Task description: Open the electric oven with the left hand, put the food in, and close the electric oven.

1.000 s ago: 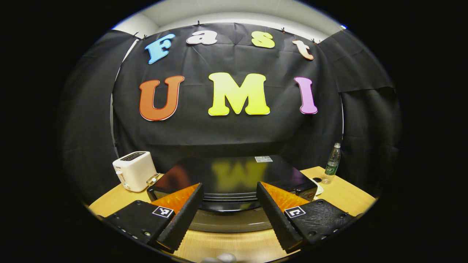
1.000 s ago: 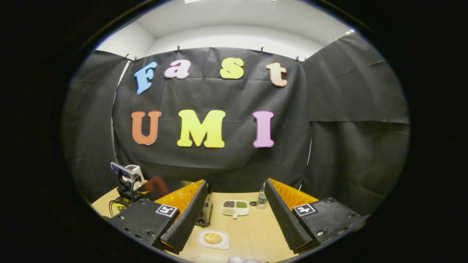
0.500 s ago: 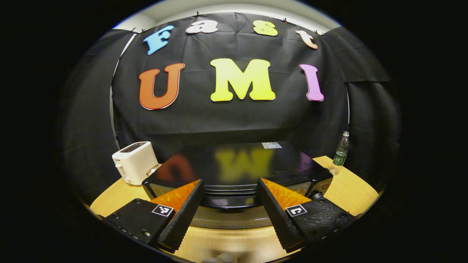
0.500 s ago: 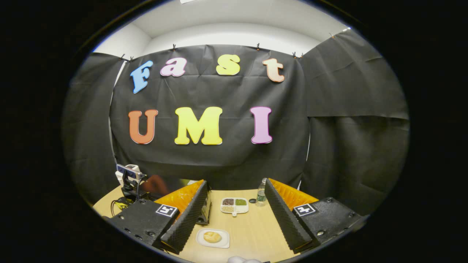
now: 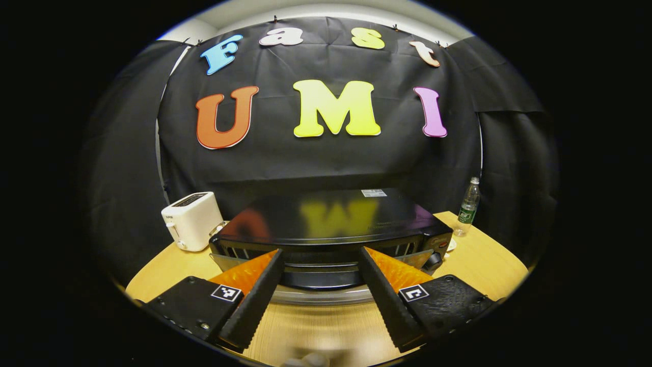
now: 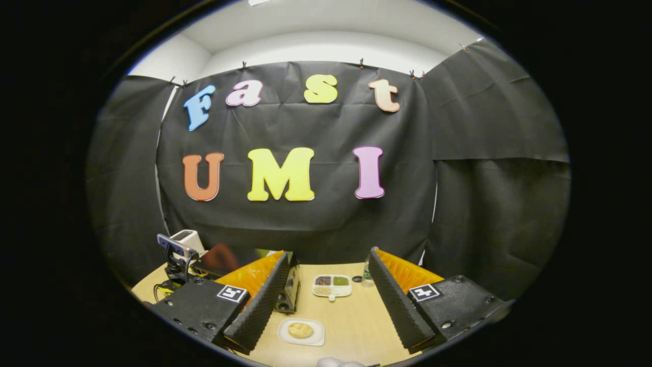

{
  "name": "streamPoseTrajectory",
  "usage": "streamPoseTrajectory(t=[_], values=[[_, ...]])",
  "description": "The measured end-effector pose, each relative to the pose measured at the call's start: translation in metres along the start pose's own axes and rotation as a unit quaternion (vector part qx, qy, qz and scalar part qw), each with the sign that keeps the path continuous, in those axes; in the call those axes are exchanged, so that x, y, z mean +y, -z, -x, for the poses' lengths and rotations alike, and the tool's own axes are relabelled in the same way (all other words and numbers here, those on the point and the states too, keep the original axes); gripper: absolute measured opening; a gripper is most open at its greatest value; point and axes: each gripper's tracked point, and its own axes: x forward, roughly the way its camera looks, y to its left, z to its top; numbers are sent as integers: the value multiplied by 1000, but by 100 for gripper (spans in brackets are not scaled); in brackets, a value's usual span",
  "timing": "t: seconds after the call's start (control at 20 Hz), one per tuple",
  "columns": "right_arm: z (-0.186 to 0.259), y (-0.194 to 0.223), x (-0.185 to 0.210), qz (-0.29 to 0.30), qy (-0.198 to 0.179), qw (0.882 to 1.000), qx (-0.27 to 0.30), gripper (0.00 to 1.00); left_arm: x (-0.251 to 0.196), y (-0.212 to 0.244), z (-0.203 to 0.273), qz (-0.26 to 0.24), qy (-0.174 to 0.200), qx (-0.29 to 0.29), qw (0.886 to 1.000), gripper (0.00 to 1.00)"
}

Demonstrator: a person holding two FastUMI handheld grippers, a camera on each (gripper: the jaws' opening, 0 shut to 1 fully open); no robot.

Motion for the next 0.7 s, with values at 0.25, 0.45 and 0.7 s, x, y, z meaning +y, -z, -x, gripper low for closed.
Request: streamPoseTrajectory(t=[0.25, 0.45, 0.7], values=[[1, 8, 7, -4, -11, 1000, 7, 100, 0, 18, 23, 0, 5, 17, 1000, 97], [4, 12, 12, -2, -18, 1000, 9, 98, -1, 38, 41, 4, 5, 38, 999, 97], [5, 21, 14, -3, -22, 1000, 17, 99, -2, 62, 58, 4, 11, 58, 998, 97]])
